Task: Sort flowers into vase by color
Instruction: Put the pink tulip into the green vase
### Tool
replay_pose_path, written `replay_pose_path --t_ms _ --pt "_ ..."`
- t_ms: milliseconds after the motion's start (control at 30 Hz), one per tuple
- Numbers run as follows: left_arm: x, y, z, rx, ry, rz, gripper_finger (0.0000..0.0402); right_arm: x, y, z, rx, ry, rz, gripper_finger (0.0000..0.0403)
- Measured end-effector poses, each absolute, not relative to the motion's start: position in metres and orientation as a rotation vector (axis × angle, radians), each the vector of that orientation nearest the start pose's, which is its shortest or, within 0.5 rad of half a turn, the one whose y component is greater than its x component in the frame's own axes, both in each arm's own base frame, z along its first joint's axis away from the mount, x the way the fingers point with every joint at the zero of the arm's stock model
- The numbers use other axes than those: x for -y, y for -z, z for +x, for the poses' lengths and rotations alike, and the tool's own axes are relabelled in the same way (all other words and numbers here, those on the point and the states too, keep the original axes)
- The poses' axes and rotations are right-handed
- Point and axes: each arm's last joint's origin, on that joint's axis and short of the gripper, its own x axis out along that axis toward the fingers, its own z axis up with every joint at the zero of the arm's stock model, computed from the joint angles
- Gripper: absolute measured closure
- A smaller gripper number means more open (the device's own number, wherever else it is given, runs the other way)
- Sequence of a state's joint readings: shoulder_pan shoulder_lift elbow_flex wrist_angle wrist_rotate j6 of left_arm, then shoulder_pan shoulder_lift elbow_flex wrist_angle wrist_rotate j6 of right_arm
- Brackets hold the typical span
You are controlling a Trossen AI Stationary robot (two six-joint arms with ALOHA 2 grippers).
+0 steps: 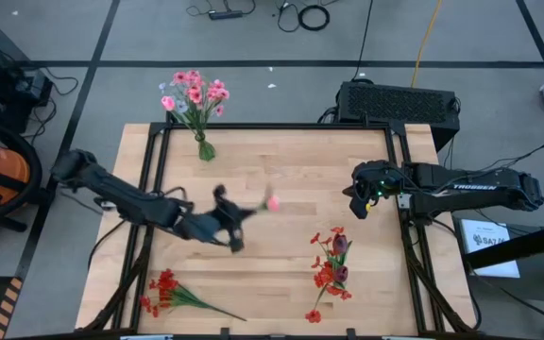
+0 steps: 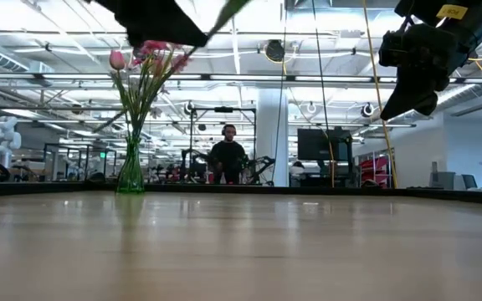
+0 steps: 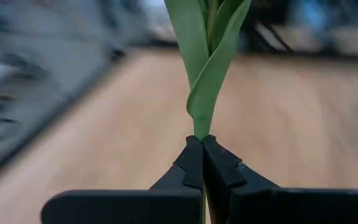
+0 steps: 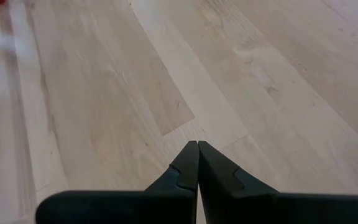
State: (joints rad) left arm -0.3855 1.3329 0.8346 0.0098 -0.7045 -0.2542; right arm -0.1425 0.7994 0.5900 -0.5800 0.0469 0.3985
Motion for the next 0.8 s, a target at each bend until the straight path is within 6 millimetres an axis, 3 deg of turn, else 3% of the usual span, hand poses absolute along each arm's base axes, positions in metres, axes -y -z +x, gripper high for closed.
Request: replay_pose_path --t_ms 100,233,500,667,800 --pt "0.076 -0.254 0.251 -0.162 -0.577 -0.017 0.0401 0.024 -0.232 0.154 -0.744 0.338 0.413 0.0403" --pt "0.062 -0.257 0.228 -0.016 -0.765 0.032 0.0401 0.024 -0.232 0.154 -0.744 0.339 0.412 0.0403" --pt "0.020 -0.266 0.192 0.165 -0.909 0.103 0.0401 0.024 -0.232 0.154 -0.741 0.346 0.405 0.0403" --pt "-0.013 -0.267 0.179 0.357 -0.916 0.193 0.0401 0.024 -0.233 0.155 -0.730 0.344 0.406 0.0403" --pt "-0.037 -0.262 0.171 0.389 -0.987 0.252 0.0402 0.025 -0.234 0.157 -0.708 0.352 0.401 0.0403"
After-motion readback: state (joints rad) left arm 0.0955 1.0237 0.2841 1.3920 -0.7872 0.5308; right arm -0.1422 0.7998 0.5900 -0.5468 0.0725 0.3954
